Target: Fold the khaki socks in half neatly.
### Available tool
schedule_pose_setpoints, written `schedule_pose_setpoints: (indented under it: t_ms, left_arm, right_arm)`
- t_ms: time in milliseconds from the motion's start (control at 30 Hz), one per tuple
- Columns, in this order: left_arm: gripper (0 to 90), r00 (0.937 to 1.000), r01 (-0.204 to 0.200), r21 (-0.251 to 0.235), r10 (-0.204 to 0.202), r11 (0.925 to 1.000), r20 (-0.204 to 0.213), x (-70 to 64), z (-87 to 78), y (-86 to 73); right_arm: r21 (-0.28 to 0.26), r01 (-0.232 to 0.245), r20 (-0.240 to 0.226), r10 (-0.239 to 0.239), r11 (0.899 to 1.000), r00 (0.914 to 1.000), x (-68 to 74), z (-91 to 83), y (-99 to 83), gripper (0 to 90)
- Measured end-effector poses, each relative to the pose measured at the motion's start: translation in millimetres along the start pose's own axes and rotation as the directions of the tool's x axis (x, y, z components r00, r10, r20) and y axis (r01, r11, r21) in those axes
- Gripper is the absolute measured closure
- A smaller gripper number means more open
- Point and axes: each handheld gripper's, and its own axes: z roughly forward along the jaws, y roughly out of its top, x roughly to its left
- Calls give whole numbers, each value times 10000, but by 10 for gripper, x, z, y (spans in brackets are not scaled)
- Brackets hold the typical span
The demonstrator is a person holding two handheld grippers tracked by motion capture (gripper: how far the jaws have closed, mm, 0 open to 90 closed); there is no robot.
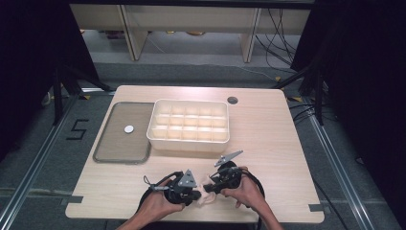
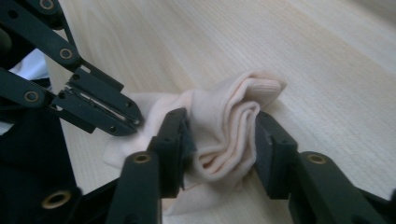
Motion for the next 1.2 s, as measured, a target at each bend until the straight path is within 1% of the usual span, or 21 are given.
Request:
schedule_pose_setpoints:
  t_ms: [167,200,233,267,333,433,500,533,600,633,700,767,833,867,900,933,1000,1033,1067,1167,1200]
  left_arm:
    - [802,9995,322,-391,-321,9987,32,13,-57,-35]
    - [786,9991,422,-471,-419,9980,61,24,-89,-55]
    - [759,9950,998,-871,-995,9912,83,3,-105,-86]
    - [730,9936,1133,-958,-1132,9889,64,9,-144,-119]
    - [679,9904,1368,-1096,-1384,9845,-68,28,-234,-193]
    - [623,9884,1467,-1202,-1503,9819,-212,105,-353,-296]
    - [592,9850,1653,-1311,-1704,9775,-289,164,-419,-385]
    - [572,9795,1939,-1358,-1993,9716,-274,166,-437,-429]
    - [533,9801,1877,-1271,-1943,9740,-413,197,-488,-522]
    - [514,9756,2079,-1373,-2155,9685,-428,190,-492,-549]
    - [491,9783,1928,-1209,-2002,9738,-526,209,-527,-604]
    - [456,9729,2148,-1183,-2231,9695,-615,204,-543,-665]
    - [432,9760,2006,-1020,-2077,9743,-647,212,-559,-708]
    - [425,9707,2187,-1045,-2272,9702,-780,203,-557,-729]
    - [416,9713,2170,-1015,-2252,9709,-768,201,-566,-741]
    - [414,9765,1949,-957,-2022,9762,-742,212,-580,-753]
    - [412,9750,1977,-965,-2058,9755,-833,207,-593,-766]
    - [411,9691,2247,-1120,-2340,9680,-782,194,-585,-775]
    - [408,9734,2035,-988,-2121,9741,-861,207,-603,-780]
    - [386,9686,2192,-981,-2286,9707,-981,210,-609,-802]
    - [381,9718,2032,-950,-2126,9745,-1023,219,-621,-806]
  right_arm:
    - [-180,-395,-611,384,9991,9974,-62,8,-36,666]
    - [-192,-404,-602,392,9990,9974,-59,5,-37,678]
    - [-181,-373,-371,366,9991,9986,-40,0,-34,686]
    - [-180,-162,-419,155,9997,9990,-33,6,-24,693]
    - [-96,-142,-150,140,9999,9998,-2,-2,-15,702]
    - [-128,-155,-165,153,9998,9997,4,-5,-12,715]
    - [-125,-228,-96,227,9997,9997,20,-11,-12,722]
    - [-124,-214,-60,213,9997,9998,25,-13,-12,724]
    - [-126,-221,8,221,9997,9998,31,-17,-10,730]
    - [-156,-255,42,256,9996,9997,37,-21,-10,734]
    - [-160,-234,58,235,9996,9997,41,-26,-11,739]
    - [-169,-223,-111,221,9996,9997,48,-29,-8,745]
    - [-124,-188,137,189,9997,9997,60,-44,0,748]
    - [-141,-146,131,148,9998,9998,67,-53,4,749]
    - [-185,-63,113,65,9998,9999,68,-57,6,751]
    - [-191,-100,107,102,9998,9999,79,-61,10,751]
    - [-209,-65,193,69,9998,9998,94,-84,21,752]
    - [-242,-63,93,65,9997,9999,96,-87,28,752]
    - [-341,-5,190,11,9994,9998,105,-106,34,753]
    - [-393,84,-17,-84,9992,10000,108,-131,54,753]
    - [-392,102,218,-94,9992,9997,126,-148,56,753]
